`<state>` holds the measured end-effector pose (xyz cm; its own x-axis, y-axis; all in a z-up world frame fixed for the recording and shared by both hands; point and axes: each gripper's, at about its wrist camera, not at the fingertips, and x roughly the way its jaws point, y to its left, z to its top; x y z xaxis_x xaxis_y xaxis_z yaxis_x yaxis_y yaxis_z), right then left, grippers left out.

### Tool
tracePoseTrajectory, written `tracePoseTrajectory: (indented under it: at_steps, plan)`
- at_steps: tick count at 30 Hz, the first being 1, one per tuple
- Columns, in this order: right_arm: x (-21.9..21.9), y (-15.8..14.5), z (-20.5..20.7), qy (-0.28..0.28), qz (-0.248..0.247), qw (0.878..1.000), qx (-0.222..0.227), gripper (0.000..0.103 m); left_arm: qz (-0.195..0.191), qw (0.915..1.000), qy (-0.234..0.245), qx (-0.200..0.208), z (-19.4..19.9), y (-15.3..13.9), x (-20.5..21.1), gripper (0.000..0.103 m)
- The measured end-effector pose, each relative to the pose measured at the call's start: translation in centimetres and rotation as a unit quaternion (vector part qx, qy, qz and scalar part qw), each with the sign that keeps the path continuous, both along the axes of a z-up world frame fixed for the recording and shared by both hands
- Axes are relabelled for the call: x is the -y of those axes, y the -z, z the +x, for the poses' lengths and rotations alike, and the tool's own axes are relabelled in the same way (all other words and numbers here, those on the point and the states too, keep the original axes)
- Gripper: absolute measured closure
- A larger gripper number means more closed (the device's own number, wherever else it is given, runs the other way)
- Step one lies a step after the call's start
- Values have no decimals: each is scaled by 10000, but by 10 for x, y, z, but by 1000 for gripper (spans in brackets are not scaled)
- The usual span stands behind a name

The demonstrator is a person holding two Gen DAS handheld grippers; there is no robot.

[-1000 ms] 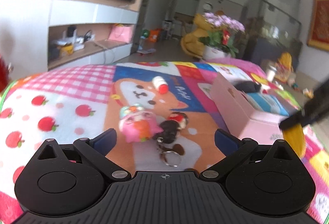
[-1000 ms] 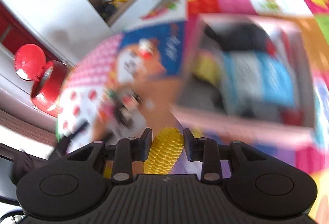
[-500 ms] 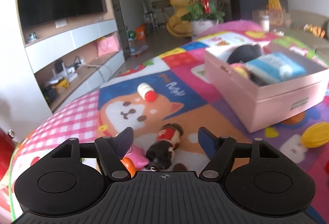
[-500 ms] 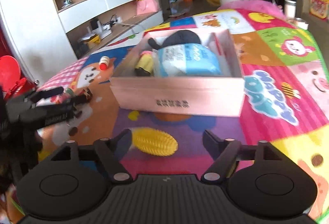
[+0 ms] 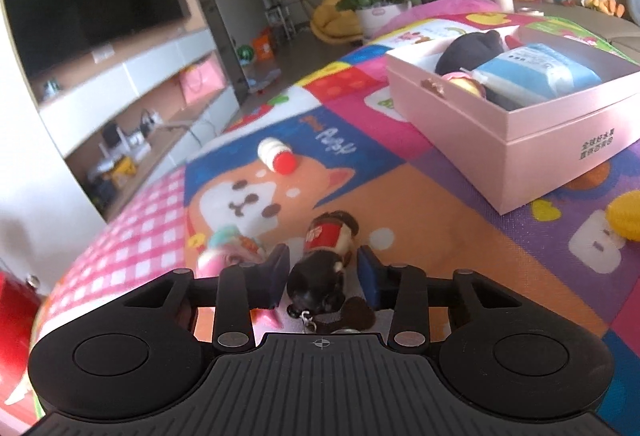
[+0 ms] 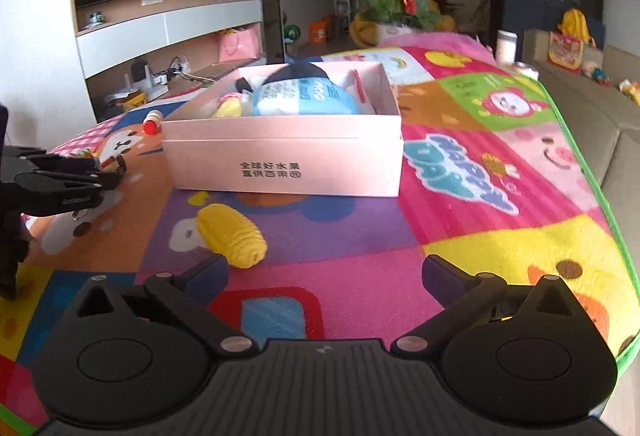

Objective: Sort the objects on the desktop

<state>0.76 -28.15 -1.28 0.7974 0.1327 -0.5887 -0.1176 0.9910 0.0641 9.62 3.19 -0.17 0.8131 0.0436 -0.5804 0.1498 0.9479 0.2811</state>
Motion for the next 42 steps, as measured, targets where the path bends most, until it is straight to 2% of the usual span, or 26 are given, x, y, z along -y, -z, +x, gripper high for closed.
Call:
tracePoseTrajectory:
  at_steps: [2,3,6,9,13,17,18,20,22,24,28,33,37,42]
  plan:
    - [4,1,1,91,119,9999,0,0,-152,9999,-1,-56,2,-1,-5,60]
    - [5,2,1,136,161,9998,-31,0,-195,9998,-27,-78,2,-2,-6,68]
    - [8,3,3,284,247,9992,-91,0,-333,9994,-6,9,-9,-12,-2,68]
    - [9,4,4,312,289,9990,-131,0,-709,9968,356,62,-32,-28,9,69]
    - [8,5,6,287,273,9990,-194,0,-1003,9903,961,62,-67,-38,32,69]
    - [8,6,8,292,267,9989,-236,0,-1217,9842,1274,-165,-88,-32,48,60]
    - [8,6,8,295,268,9989,-244,0,-1216,9839,1293,-224,-92,-28,50,53]
    - [8,6,8,296,262,9989,-260,0,-1112,9852,1280,-263,-99,-20,54,43]
    - [7,7,9,289,251,9989,-283,0,-1070,9863,1226,-284,-102,-15,53,38]
    - [7,7,10,279,237,9989,-305,0,-1080,9867,1171,-325,-102,-11,50,30]
    - [6,8,11,246,214,9988,-356,0,-1094,9879,994,-469,-99,-4,41,23]
    - [4,9,11,174,155,9989,-409,0,-1344,9841,965,-646,-100,-1,33,8]
    - [-5,9,3,-105,-1,9990,-445,0,-1354,9836,976,-676,-107,1,32,7]
    - [-22,9,-5,-524,-267,9973,-439,0,-1451,9848,689,-656,-106,1,26,2]
